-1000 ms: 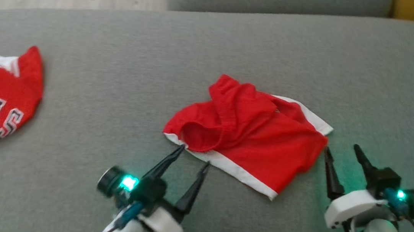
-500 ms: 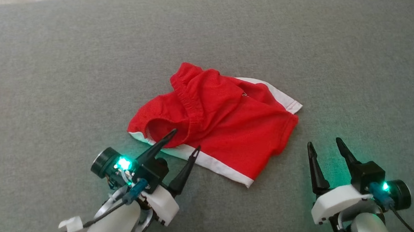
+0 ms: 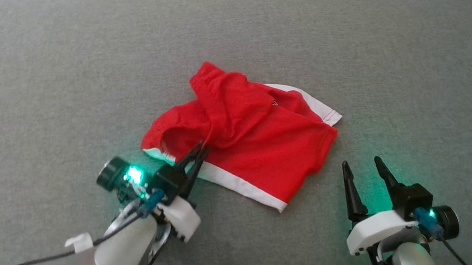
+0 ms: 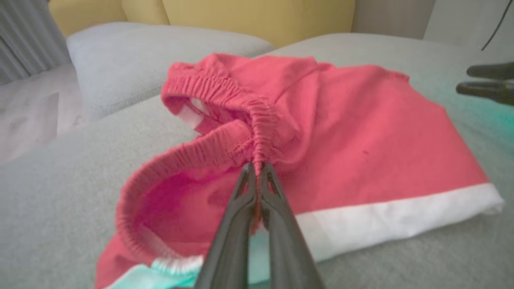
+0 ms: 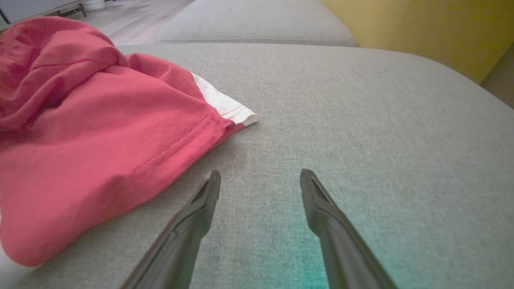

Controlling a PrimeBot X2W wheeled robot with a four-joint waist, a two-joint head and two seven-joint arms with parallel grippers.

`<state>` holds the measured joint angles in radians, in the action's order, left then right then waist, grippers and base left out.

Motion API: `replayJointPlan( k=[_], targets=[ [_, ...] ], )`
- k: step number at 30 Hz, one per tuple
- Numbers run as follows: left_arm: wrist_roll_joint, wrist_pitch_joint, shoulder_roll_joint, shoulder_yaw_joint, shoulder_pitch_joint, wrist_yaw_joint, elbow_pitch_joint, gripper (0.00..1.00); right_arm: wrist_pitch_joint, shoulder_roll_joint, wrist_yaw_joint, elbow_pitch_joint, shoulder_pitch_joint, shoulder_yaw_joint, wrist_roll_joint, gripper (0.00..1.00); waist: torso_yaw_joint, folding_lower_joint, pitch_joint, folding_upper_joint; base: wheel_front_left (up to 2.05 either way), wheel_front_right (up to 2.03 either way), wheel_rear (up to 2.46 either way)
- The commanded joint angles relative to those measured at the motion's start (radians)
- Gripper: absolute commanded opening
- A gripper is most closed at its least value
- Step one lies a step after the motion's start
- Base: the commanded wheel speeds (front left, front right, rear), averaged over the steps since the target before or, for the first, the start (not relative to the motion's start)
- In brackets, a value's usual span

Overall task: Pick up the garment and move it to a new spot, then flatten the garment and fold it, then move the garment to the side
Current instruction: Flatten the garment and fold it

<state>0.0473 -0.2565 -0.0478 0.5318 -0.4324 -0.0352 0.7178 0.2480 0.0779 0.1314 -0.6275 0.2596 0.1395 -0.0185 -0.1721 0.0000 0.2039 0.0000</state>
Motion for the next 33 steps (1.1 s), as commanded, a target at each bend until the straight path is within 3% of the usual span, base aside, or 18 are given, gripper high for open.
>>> replayJointPlan(
  k=[1, 6, 12, 14, 16, 17, 24, 33],
  targets=[
    [0.009, -0.005, -0.004, -0.043, -0.046, 0.004, -0.056, 0.00, 0.014, -0.003, -0.001, 0.028, 0.033, 0.012, -0.006, 1.00, 0.009, 0.0000, 0.001, 0.0000, 0.00, 0.00, 0.00],
    [0.046, -0.005, -0.026, -0.132, -0.068, 0.026, -0.161, 0.00, 0.014, -0.009, -0.001, 0.021, 0.020, 0.011, -0.011, 1.00, 0.034, 0.0000, -0.008, 0.0000, 0.00, 0.00, 0.00],
    [0.074, -0.005, -0.093, -0.231, -0.160, 0.038, -0.045, 0.00, 0.014, -0.019, -0.001, 0.020, 0.042, 0.071, -0.032, 1.00, 0.007, 0.0000, 0.012, 0.0000, 0.00, 0.00, 0.00],
    [0.079, -0.005, -0.117, -0.259, -0.202, 0.046, 0.002, 0.21, 0.014, -0.022, -0.001, 0.021, 0.053, 0.098, -0.042, 1.00, -0.009, 0.0000, 0.025, 0.0000, 0.00, 0.00, 0.00],
    [0.088, -0.005, -0.132, -0.285, -0.237, 0.055, 0.042, 0.83, 0.014, -0.024, -0.001, 0.025, 0.061, 0.117, -0.055, 1.00, -0.020, 0.0000, 0.036, 0.0000, 0.00, 0.00, 0.00],
    [0.092, -0.005, -0.138, -0.297, -0.250, 0.062, 0.065, 1.00, 0.014, -0.025, -0.001, 0.027, 0.062, 0.127, -0.063, 1.00, -0.024, 0.0000, 0.039, 0.0000, 0.00, 0.00, 0.00],
    [0.112, -0.005, -0.156, -0.366, -0.241, 0.108, 0.094, 1.00, 0.014, -0.027, -0.001, 0.032, 0.043, 0.193, -0.108, 1.00, -0.010, 0.0000, 0.032, 0.0000, 0.00, 0.00, 0.00],
    [0.111, -0.005, -0.108, -0.426, -0.010, 0.108, -0.100, 1.00, 0.014, -0.027, -0.001, 0.052, -0.048, 0.264, -0.184, 1.00, 0.074, 0.0000, -0.022, 0.0000, 0.00, 0.00, 0.00]
  ],
)
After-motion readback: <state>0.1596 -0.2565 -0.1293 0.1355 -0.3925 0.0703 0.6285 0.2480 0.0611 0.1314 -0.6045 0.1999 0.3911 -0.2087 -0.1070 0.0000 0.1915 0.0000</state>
